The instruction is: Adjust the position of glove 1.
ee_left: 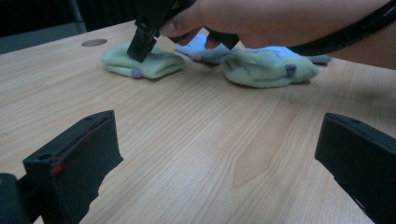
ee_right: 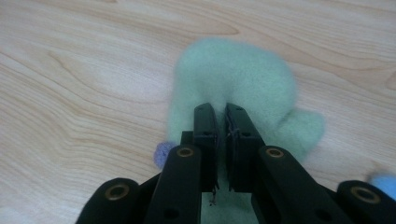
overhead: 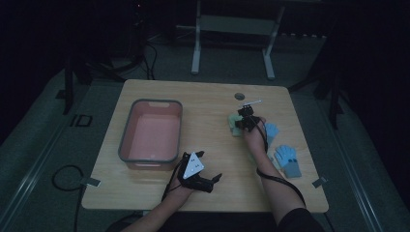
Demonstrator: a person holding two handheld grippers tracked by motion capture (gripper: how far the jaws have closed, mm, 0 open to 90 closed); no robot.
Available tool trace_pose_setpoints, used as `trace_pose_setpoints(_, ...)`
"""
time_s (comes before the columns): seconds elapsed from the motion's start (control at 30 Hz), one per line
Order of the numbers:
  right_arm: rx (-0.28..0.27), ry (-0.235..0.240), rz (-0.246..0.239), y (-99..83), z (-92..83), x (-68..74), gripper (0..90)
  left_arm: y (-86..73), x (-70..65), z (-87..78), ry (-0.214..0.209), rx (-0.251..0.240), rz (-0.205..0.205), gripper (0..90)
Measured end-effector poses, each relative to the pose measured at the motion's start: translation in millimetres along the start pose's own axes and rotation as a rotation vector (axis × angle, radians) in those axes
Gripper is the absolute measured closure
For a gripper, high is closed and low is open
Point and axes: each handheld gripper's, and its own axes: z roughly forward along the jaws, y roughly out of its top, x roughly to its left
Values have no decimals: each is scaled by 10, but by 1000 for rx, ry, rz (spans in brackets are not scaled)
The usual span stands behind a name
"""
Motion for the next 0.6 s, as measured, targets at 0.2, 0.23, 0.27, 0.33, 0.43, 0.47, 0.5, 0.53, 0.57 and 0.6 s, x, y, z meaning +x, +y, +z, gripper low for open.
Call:
trace_pose_setpoints(0.2, -37, 20, -6, 43, -275, 30, 869, 0, -4, 0, 1, 1, 5, 1)
trace_pose_setpoints(0.23, -48, 23, -6, 51, -337, 44, 870, 1, -3, 1, 1, 2, 6, 1)
trace_pose_setpoints(0.27, -57, 25, -13, 62, -400, 60, 870, 1, -4, 1, 1, 1, 5, 1)
trace_pose_setpoints(0.33, -86, 30, -20, 83, -538, 96, 870, 1, -4, 0, 1, 1, 4, 1)
trace_pose_setpoints(0.43, -120, 34, -38, 114, -754, 169, 870, 2, -5, 3, 2, 3, 4, 1)
trace_pose_setpoints(0.47, -127, 31, -51, 122, -826, 200, 870, 2, -4, 2, 3, 4, 6, 1)
trace_pose_setpoints(0.5, -139, 29, -58, 127, -898, 231, 870, 1, -5, 2, 2, 3, 7, 1)
trace_pose_setpoints(0.53, -150, 30, -64, 130, -972, 262, 870, 1, -6, 2, 2, 4, 5, 1)
trace_pose_setpoints(0.57, -163, 26, -68, 127, -1046, 293, 870, 2, -5, 2, 3, 4, 8, 1)
trace_pose_setpoints(0.6, -177, 27, -75, 121, -1115, 323, 870, 2, -6, 2, 4, 5, 7, 1)
